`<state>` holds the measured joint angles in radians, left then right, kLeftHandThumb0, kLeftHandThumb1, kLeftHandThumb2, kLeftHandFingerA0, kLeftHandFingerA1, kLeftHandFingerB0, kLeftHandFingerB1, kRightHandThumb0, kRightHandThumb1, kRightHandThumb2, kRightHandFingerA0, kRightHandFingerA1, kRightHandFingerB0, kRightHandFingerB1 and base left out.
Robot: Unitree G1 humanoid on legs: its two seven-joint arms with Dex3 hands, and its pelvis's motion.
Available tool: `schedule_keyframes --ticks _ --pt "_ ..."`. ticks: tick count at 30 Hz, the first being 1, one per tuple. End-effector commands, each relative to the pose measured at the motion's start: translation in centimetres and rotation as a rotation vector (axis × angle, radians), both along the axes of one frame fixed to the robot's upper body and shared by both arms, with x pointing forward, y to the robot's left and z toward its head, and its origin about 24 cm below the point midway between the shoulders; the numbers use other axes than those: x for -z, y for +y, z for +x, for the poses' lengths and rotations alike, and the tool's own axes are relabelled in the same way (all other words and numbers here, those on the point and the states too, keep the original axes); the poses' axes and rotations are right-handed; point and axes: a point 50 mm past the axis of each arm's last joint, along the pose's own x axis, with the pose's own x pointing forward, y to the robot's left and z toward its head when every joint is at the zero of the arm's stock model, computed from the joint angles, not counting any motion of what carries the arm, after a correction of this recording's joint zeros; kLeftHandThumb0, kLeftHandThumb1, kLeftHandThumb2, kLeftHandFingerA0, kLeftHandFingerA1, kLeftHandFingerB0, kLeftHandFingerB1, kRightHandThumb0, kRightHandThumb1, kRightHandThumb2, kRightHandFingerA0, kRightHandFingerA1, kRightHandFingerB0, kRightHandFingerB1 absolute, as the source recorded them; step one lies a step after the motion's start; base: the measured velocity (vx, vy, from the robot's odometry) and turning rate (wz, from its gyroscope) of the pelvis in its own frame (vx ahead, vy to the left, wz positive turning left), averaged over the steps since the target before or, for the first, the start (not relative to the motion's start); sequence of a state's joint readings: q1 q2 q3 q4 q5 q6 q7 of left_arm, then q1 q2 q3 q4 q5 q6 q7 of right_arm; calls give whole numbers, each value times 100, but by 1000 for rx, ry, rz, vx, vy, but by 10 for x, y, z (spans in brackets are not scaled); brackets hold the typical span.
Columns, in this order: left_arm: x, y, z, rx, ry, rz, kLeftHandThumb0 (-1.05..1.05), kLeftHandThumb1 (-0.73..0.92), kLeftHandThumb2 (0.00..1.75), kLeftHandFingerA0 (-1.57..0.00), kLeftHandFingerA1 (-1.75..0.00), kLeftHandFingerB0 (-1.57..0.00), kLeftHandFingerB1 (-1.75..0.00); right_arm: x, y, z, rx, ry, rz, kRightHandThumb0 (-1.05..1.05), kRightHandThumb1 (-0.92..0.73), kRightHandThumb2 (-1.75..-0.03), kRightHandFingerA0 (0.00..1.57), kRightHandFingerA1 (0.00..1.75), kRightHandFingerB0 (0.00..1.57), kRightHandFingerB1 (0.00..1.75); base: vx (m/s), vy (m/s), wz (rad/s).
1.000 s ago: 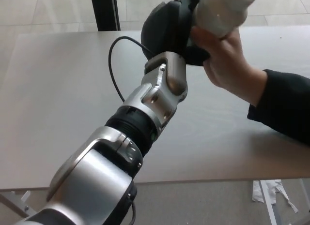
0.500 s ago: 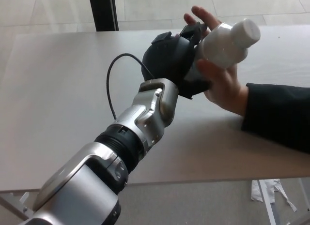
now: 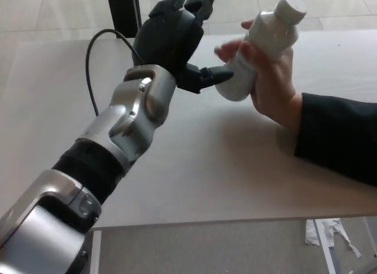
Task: Pick up a bottle and hand it
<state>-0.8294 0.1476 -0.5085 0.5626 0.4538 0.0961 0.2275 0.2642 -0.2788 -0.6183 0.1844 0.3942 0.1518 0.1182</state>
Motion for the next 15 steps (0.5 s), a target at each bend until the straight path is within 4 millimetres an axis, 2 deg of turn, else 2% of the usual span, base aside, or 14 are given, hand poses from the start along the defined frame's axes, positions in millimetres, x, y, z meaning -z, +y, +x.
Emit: schedule_keyframes --ticks 1,2,3,4,5,7,8,9,10,11,12,13,14,15 --pt "-31 105 -47 -58 160 -44 -105 60 93 0 -23 0 -5 -4 -10 -9 34 6 -13 -46 -55 -57 82 58 43 35 0 0 0" --pt "-38 124 -57 -88 140 -82 -105 60 94 0 -23 0 -5 -7 -10 -10 36 11 -17 -53 -43 -79 79 69 37 49 0 0 0" --pt "-43 153 -70 -134 97 -161 -96 54 86 0 -21 0 0 -7 -12 -11 31 15 -23 -48 -54 -57 82 65 44 35 0 0 0" --pt "-44 162 -75 -149 81 -190 -96 54 86 0 -21 0 0 -6 -13 -12 32 17 -26 -48 -54 -57 82 65 44 35 0 0 0" --pt "-45 168 -78 -168 85 -208 -98 56 88 -5 -14 0 0 -6 -14 -13 38 17 -23 -56 -44 -80 78 68 39 48 0 0 0" --pt "-45 218 -109 -321 9 -378 -79 46 87 -9 -58 -3 -18 -2 -18 -14 60 27 -18 -46 -54 -57 87 62 45 34 0 0 0" --pt "-39 239 -125 -398 -1 -438 -40 26 92 -4 -54 0 -51 -3 -21 -14 63 23 -21 -54 -43 -79 90 82 39 49 0 0 0" --pt "-37 243 -130 -416 2 -462 -40 26 92 -4 -54 0 -51 -3 -21 -14 66 23 -23 -54 -43 -79 90 82 39 49 0 0 0" --pt "-30 257 -144 -476 23 -558 -78 46 87 -26 -61 -13 -44 -3 -21 -15 64 20 -20 -53 -43 -80 101 112 39 49 0 0 0" --pt "-21 268 -156 -529 39 -596 -77 57 57 -39 -59 -30 -37 -4 -24 -17 68 26 -23 -50 -55 -57 101 98 45 34 0 0 0" --pt "-12 280 -171 -590 52 -627 -77 57 57 -39 -59 -30 -37 -3 -25 -17 70 32 -26 -50 -55 -57 101 98 45 34 0 0 0" --pt "-5 290 -184 -662 65 -583 -82 58 58 -43 -60 -32 -39 -3 -27 -18 78 30 -23 -54 -43 -79 93 81 37 48 0 0 0" --pt "3 299 -199 -724 90 -609 -79 54 57 -39 -60 -31 -40 -3 -28 -20 80 30 -24 -51 -52 -57 94 68 44 34 0 0 0" --pt "12 310 -215 -774 111 -632 -80 43 84 -33 -65 -22 -51 -4 -28 -20 78 34 -32 -50 -55 -57 102 102 45 34 0 0 0"
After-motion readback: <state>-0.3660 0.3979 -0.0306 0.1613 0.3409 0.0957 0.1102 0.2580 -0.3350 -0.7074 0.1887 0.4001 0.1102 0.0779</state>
